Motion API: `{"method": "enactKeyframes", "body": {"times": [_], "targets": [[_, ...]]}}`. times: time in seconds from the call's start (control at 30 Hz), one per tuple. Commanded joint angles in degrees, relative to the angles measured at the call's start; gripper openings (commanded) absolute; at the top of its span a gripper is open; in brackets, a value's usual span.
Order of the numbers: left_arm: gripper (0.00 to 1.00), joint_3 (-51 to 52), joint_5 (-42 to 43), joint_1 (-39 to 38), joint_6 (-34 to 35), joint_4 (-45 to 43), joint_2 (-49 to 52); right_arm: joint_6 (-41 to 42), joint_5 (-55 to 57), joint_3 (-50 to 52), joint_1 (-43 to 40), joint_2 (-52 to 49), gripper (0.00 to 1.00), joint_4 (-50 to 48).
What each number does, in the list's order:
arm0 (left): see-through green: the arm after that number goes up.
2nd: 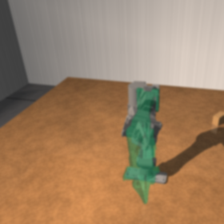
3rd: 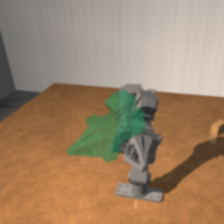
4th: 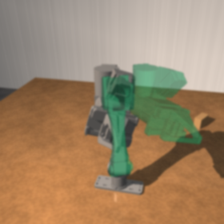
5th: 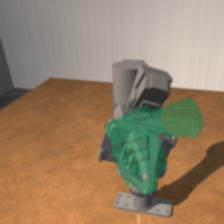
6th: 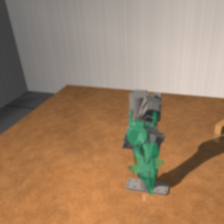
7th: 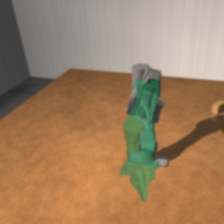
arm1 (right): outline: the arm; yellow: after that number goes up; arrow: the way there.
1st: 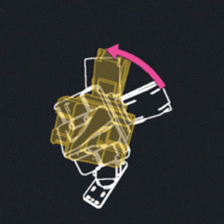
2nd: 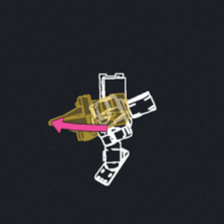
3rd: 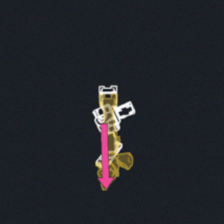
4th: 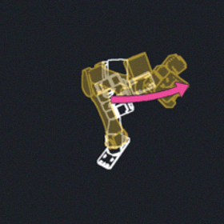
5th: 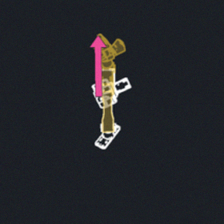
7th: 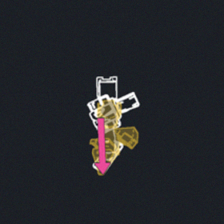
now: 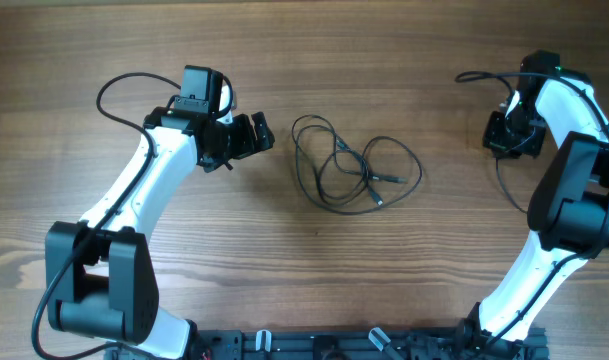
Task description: Untangle cables
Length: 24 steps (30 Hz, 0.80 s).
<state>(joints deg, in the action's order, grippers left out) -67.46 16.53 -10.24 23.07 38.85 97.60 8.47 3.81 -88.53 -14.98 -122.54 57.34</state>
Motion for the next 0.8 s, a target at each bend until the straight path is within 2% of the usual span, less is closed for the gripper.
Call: {"method": "enactKeyframes", "body": {"times": [0.0,0.07,0.17,0.23,0.33,0.5,0.57,0.67,0.73,0.77], "targets": [[1.00,0.0,-0.1,0.1,0.3,0.0,0.3,11.5,-6.4,-1.7,-0.4,2.0,0.04,-0.4],[1.00,0.0,-0.1,0.1,0.3,0.0,0.3,19.2,-8.8,-1.9,-1.0,6.4,0.04,-2.5],[1.00,0.0,-0.1,0.1,0.3,0.0,0.3,25.4,-11.4,-1.9,-2.3,15.2,0.04,-9.8],[1.00,0.0,-0.1,0.1,0.3,0.0,0.3,32.9,-6.5,-1.9,-3.6,20.9,0.04,-15.6],[1.00,0.0,-0.1,0.1,0.3,0.0,0.3,48.1,9.1,-1.9,-6.1,24.0,0.04,-21.0],[1.00,0.0,-0.1,0.1,0.3,0.0,0.3,63.7,23.0,-0.5,-12.7,21.6,0.04,-20.4],[1.00,0.0,-0.1,0.1,0.3,0.0,0.3,67.2,24.6,-0.4,-15.1,20.8,0.04,-18.6],[1.00,0.0,-0.1,0.1,0.3,0.0,0.3,80.7,26.4,-0.2,-20.4,20.7,0.04,-11.1],[1.00,0.0,-0.1,0.1,0.3,0.0,0.3,83.0,23.9,-0.2,-23.6,20.6,0.05,-9.1],[1.00,0.0,-0.1,0.1,0.3,0.0,0.3,82.5,22.3,0.1,-24.7,20.6,0.11,-8.6]]}}
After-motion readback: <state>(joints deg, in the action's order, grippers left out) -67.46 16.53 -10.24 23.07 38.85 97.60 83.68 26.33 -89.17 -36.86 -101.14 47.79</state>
